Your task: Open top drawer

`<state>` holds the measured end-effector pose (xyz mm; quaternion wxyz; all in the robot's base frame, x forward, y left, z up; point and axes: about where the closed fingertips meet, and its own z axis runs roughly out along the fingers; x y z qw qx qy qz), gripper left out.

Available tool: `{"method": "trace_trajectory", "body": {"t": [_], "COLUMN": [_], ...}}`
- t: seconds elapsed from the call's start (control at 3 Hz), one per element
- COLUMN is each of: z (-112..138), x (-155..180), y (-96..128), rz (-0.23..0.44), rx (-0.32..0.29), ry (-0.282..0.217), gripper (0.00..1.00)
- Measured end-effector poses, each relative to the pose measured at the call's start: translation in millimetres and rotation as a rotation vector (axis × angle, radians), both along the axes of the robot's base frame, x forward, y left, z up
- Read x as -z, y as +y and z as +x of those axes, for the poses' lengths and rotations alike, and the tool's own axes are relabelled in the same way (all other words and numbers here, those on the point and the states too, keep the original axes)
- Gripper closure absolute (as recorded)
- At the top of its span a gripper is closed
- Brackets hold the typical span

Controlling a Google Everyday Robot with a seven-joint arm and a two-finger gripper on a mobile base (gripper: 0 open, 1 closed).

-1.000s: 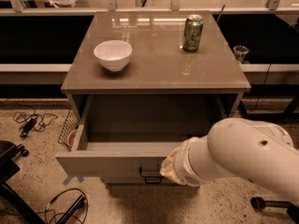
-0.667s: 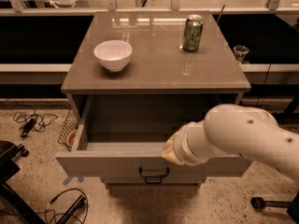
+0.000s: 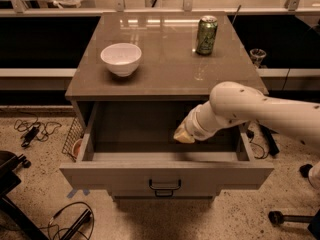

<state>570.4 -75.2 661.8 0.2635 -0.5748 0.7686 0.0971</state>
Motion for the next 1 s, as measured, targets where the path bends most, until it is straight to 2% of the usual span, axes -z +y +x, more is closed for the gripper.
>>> {"method": "trace_trajectory", "body": {"t": [0.33, 0.67, 1.0], "z": [-0.2, -23.2, -94.4], "x": [-0.2, 0.0, 0.3], "y": [3.3, 11.4, 33.1], "rz": [0.005, -0.003, -0.008], "rx": [-0.001, -0.019, -0.022], "ry": [0.004, 0.027, 0.129], "gripper": [1.00, 1.00, 1.00]}}
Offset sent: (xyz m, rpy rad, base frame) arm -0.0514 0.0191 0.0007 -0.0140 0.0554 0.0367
